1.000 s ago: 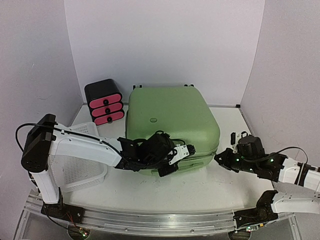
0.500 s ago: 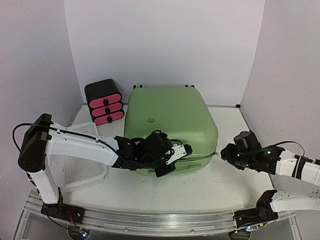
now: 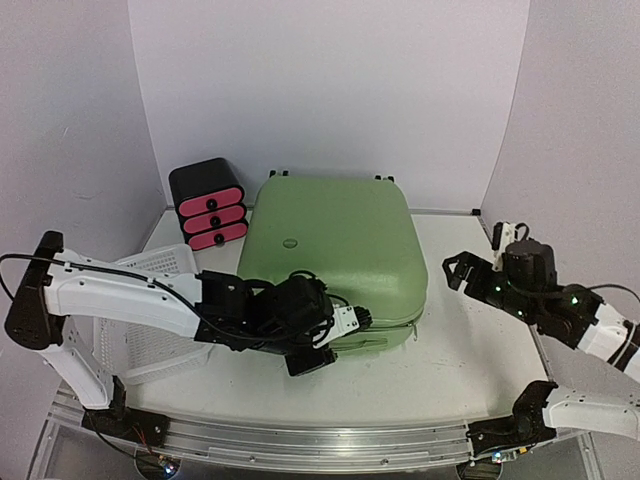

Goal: Open, take out, and arrange the luggage
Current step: Unzip the zipper of the luggage.

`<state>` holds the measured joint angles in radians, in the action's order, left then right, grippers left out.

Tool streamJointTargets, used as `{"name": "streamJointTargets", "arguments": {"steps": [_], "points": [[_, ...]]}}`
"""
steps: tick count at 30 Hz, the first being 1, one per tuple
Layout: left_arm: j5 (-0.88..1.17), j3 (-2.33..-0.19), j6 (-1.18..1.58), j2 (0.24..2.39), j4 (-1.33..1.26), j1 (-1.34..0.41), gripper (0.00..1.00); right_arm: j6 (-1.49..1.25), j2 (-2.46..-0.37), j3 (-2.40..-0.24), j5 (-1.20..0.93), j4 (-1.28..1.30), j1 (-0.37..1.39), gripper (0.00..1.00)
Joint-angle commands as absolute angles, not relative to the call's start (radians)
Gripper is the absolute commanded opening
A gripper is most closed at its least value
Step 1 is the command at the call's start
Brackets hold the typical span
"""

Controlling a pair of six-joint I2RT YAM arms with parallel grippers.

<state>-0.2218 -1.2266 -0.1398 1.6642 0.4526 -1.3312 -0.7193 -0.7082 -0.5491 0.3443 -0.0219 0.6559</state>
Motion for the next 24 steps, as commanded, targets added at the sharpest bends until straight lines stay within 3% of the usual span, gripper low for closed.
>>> {"name": "streamJointTargets", "arguments": {"steps": [1, 6, 11, 16, 24], "points": [[-0.238, -1.339, 0.032, 1.519, 0.566, -1.364, 0.57, -0.612, -0.863, -0.718, 0.268, -0.063, 0.657, 0.98], [-0.364, -1.43, 0.219, 1.422, 0.676, -1.296, 0.76, -0.642, -0.992, -0.831, 0.193, -0.112, 0.655, 0.98], [-0.266, -1.43, 0.403, 1.329, 0.747, -1.05, 0.97, -0.672, -1.147, -0.916, 0.128, -0.153, 0.654, 0.98], [-0.346, -1.399, 0.47, 1.268, 0.748, -0.894, 0.99, -0.676, -1.24, -0.966, 0.049, -0.188, 0.633, 0.98], [-0.047, -1.434, 0.515, 1.406, 0.701, -0.633, 1.0, -0.68, -1.284, -0.953, -0.066, -0.245, 0.581, 0.98]]}}
